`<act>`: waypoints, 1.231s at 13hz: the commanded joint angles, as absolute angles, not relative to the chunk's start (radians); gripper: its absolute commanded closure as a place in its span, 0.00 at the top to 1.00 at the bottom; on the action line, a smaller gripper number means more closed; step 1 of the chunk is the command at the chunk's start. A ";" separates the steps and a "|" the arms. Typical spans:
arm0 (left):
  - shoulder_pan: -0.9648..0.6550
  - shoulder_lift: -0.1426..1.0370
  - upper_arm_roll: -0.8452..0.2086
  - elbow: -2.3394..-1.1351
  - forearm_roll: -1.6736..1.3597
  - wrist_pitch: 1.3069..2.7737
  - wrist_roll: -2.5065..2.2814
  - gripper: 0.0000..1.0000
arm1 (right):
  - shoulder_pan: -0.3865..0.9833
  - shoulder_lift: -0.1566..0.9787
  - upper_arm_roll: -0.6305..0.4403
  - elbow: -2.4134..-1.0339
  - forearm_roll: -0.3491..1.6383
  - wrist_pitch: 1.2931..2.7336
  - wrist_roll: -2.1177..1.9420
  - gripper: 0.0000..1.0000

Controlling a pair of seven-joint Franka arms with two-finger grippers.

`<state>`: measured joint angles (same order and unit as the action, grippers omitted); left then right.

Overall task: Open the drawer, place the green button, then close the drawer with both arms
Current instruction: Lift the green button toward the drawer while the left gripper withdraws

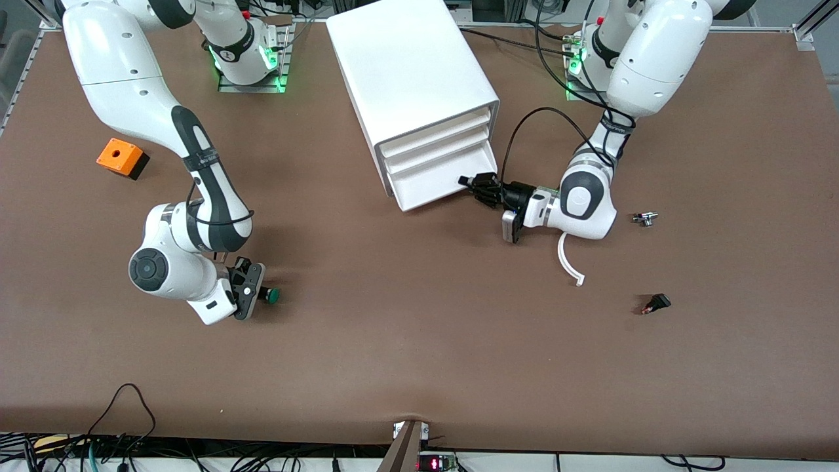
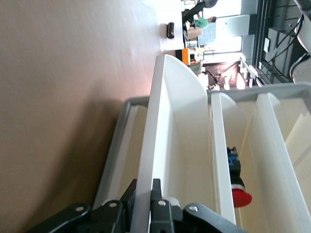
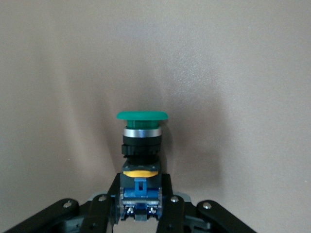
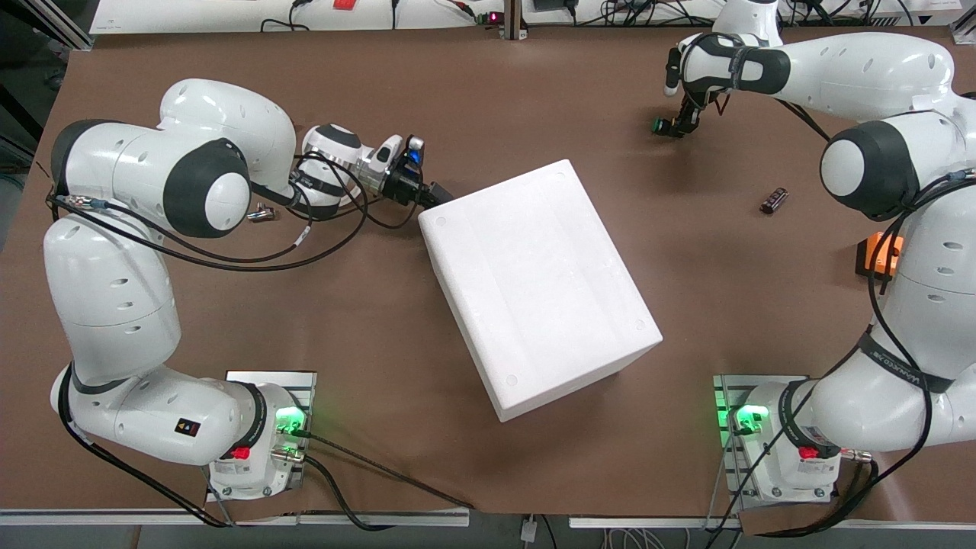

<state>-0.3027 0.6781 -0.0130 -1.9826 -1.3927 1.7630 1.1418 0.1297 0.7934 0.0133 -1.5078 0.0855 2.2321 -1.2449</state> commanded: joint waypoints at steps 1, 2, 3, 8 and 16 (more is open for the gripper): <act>-0.295 0.693 0.028 -1.890 -1.312 1.756 1.083 0.00 | 0.118 0.793 0.021 -1.497 0.104 2.241 -1.305 0.34; -0.279 0.696 0.028 -1.875 -1.293 1.756 1.071 0.00 | 0.117 0.789 0.021 -1.493 0.103 2.241 -1.322 0.33; -0.278 0.701 0.028 -1.870 -1.292 1.756 1.068 0.00 | 0.117 0.784 0.021 -1.490 0.103 2.241 -1.342 0.33; -0.276 0.715 0.037 -1.850 -1.292 1.756 1.068 0.42 | 0.124 0.718 0.025 -1.396 0.103 2.169 -1.414 0.33; -0.245 0.634 0.055 -1.778 -1.111 1.746 0.892 1.00 | 0.129 0.624 0.129 -1.273 0.098 2.016 -1.440 0.32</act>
